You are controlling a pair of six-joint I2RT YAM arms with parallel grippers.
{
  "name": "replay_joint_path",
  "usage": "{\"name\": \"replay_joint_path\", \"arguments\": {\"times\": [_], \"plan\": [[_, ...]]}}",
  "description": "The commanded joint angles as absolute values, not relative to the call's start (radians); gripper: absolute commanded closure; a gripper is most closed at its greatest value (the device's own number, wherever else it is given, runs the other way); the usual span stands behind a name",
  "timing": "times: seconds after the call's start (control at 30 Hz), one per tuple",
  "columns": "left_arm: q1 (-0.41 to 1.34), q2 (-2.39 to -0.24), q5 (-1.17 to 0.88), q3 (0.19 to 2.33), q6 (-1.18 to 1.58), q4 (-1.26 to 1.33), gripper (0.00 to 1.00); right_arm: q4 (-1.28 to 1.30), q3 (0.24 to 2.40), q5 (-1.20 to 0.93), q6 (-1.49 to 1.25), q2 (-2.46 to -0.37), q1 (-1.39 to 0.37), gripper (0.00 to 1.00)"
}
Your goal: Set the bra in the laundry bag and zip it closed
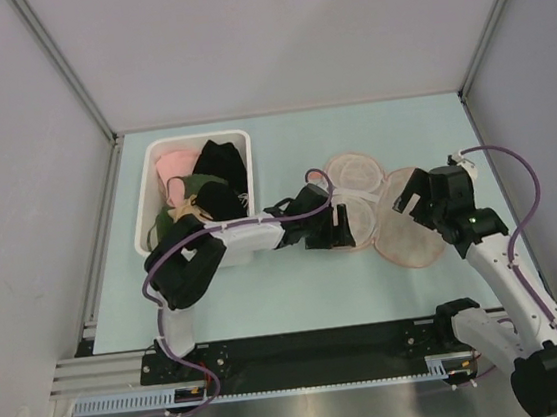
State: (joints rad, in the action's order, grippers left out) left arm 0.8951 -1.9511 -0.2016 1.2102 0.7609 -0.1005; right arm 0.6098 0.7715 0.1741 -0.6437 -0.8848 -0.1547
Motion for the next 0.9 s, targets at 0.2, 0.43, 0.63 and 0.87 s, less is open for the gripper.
{"name": "replay_joint_path", "arguments": {"times": [0.2,0.43,0.63,0.87], "plan": [[0.946,-1.652,-0.066,0.951,0.793,-0.109,0.21,0.577,0.759,0.115,-0.519,-0.939,-0.186,0.00],[0.925,-1.263,-0.037,0.960,0.660,-0.243,0.09,0.338,0.801,0.104,-0.479,-1.179,-0.379,0.20],[0.556,-1.056,-0.234,1.038,0.609,-0.463,0.12,0.265,1.032,0.087,-0.537,-1.573,-0.521,0.29],[0.279,-1.101,-0.161,1.218,0.434,-0.667,0.12,0.362,1.129,0.139,-0.552,-1.783,-0.557,0.32]]}}
